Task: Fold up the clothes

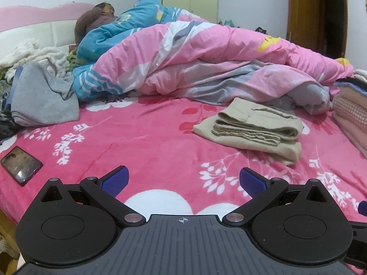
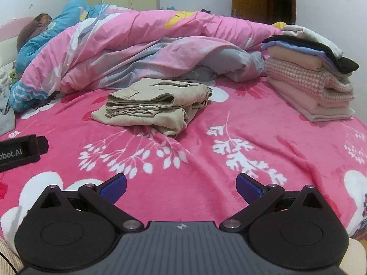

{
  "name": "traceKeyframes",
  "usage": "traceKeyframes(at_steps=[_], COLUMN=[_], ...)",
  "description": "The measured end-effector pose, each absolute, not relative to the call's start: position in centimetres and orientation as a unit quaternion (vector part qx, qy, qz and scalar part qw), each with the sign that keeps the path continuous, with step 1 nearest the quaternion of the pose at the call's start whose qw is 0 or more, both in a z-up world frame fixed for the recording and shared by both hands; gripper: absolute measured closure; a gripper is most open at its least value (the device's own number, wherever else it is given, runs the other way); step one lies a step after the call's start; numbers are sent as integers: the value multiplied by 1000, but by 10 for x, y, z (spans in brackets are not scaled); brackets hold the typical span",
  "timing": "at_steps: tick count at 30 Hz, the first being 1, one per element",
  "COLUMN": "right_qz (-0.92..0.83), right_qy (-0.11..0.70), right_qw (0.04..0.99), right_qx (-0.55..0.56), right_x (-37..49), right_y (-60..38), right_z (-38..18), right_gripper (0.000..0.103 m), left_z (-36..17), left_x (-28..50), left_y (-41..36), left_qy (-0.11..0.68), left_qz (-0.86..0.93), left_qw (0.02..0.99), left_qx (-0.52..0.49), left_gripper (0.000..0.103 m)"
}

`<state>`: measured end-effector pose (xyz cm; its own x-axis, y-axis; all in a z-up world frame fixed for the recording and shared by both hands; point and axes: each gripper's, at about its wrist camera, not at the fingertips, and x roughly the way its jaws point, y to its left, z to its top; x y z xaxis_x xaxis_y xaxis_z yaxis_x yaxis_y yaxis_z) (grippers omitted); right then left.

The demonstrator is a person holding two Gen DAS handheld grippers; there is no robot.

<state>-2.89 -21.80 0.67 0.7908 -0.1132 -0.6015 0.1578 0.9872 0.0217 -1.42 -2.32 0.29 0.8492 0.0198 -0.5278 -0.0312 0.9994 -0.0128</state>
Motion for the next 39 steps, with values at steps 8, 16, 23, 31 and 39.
traceKeyframes(at_steps=[8, 16, 23, 31, 39], right_qz=[-72, -71, -71, -69, -69], right_qy=[315, 313, 314, 316, 318], right_qw=[946, 947, 946, 946, 945], right_qx=[33, 30, 31, 31, 32], right_x=[-28, -28, -26, -24, -16], right_y=[-216, -213, -213, -214, -215], right_z=[8, 7, 7, 5, 0], right_gripper=[0, 0, 0, 0, 0], left_z=[1, -1, -3, -5, -11], left_x=[-12, -11, -9, -7, 1], left_y=[-24, -23, -25, -24, -26], left_qy=[280, 283, 285, 287, 290], left_qz=[15, 20, 21, 22, 26], left_qw=[960, 959, 958, 958, 957], left_qx=[-9, -10, -6, -5, 0], left_gripper=[0, 0, 0, 0, 0])
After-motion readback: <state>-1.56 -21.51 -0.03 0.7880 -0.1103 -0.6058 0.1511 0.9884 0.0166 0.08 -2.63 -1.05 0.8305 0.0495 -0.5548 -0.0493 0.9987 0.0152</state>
